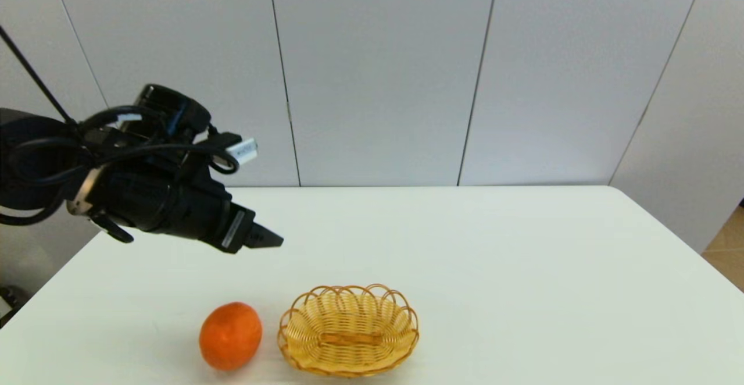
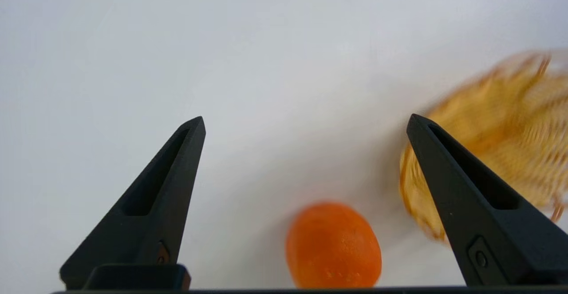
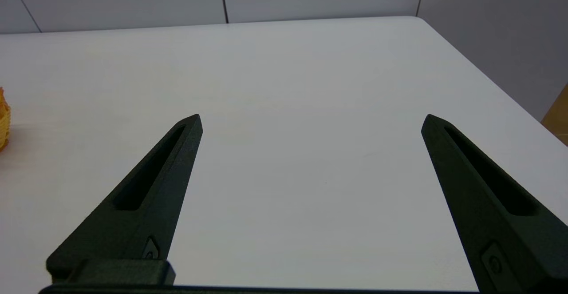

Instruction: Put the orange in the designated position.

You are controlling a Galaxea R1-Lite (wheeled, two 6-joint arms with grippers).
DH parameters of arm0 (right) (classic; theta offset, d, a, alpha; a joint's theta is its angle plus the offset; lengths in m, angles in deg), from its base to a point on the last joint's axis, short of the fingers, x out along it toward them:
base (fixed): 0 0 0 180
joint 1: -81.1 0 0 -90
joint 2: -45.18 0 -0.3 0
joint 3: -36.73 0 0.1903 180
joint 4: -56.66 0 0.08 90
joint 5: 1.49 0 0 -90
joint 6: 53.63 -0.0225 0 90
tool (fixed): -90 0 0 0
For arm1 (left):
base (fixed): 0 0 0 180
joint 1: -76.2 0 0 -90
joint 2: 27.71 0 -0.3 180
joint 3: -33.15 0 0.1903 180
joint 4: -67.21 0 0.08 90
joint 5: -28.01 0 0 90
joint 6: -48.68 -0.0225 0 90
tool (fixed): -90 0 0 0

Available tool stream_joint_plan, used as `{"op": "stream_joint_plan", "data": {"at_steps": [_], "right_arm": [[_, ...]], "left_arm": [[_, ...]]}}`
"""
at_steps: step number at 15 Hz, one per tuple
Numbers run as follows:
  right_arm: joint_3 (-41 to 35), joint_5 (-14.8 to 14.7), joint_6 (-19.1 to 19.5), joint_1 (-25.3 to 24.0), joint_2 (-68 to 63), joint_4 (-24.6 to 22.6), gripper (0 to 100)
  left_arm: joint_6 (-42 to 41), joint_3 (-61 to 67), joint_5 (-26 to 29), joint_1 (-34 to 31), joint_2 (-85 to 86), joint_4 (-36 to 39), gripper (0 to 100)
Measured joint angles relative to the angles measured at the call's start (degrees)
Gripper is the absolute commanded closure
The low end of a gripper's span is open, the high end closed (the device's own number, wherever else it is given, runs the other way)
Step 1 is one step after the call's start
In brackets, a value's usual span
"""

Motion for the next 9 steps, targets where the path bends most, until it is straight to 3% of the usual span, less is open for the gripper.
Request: {"op": "stream_joint_plan", "data": {"at_steps": [3,9], "right_arm": [[0.0,0.0,0.0,0.0,0.0,0.0,0],[0.0,0.0,0.0,0.0,0.0,0.0,0]], "left_arm": [[-0.2,-2.0,-0.4,-3.3,5.3,4.8,0],[0.3,2.9,-2.1,-15.3,20.3,6.2,0]]}}
